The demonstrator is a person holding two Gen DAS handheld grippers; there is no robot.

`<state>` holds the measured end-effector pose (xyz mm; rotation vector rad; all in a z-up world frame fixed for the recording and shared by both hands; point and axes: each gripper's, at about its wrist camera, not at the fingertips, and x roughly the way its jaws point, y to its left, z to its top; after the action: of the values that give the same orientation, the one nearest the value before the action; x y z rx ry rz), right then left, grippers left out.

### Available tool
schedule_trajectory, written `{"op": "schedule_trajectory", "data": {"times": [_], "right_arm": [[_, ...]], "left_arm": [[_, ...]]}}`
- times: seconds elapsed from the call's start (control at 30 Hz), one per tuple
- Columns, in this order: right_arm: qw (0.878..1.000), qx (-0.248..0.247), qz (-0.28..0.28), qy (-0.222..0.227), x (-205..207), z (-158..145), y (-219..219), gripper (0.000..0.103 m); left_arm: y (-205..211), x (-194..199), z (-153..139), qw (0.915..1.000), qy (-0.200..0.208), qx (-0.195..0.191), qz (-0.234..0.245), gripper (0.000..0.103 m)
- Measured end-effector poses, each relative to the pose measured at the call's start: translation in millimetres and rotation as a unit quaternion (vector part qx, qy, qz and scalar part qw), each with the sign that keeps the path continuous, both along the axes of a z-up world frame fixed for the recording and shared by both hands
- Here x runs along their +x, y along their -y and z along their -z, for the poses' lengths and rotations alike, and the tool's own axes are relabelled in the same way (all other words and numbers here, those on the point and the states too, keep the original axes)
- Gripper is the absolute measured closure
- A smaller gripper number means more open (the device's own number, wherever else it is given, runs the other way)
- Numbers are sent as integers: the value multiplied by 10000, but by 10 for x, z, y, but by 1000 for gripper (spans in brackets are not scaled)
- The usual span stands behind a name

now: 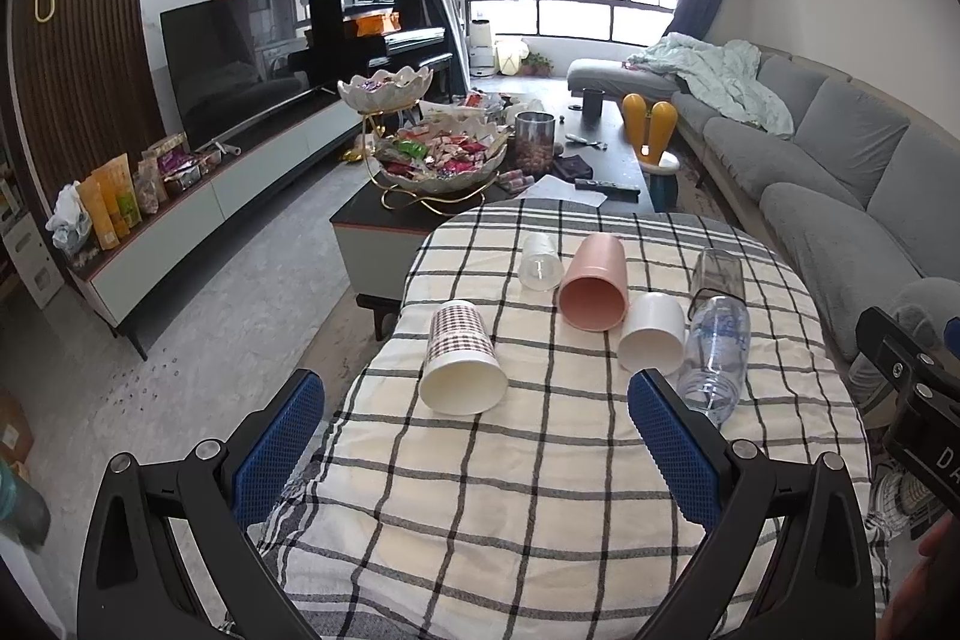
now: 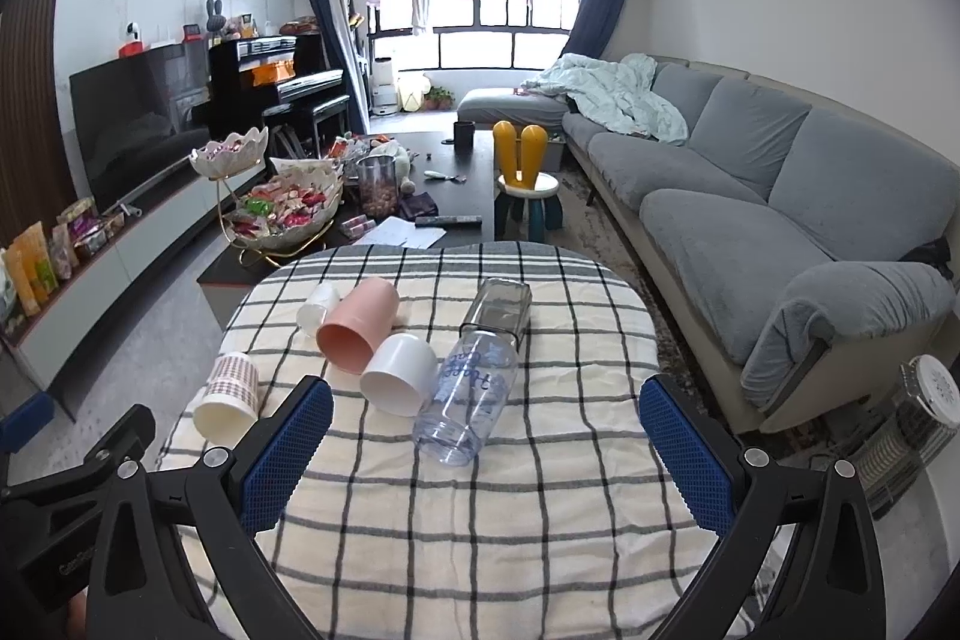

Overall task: Flip cup upside down
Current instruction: 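Reach the right gripper to the translucent plastic cup and grasp it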

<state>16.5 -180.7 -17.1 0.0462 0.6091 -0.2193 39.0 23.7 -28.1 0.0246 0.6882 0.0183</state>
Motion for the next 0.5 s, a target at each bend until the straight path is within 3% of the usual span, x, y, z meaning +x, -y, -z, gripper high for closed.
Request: {"op": "schedule_trajectory", "data": {"times": [0.23, 0.5], "right_arm": [[9998, 22, -203, 3, 315, -58, -173, 0], [9971, 54, -732, -223, 980, -99, -567, 0]], "left_arm": [[-187, 207, -12, 9997, 10, 53, -233, 0], [-489, 601, -121, 9990, 161, 102, -406, 0]]}}
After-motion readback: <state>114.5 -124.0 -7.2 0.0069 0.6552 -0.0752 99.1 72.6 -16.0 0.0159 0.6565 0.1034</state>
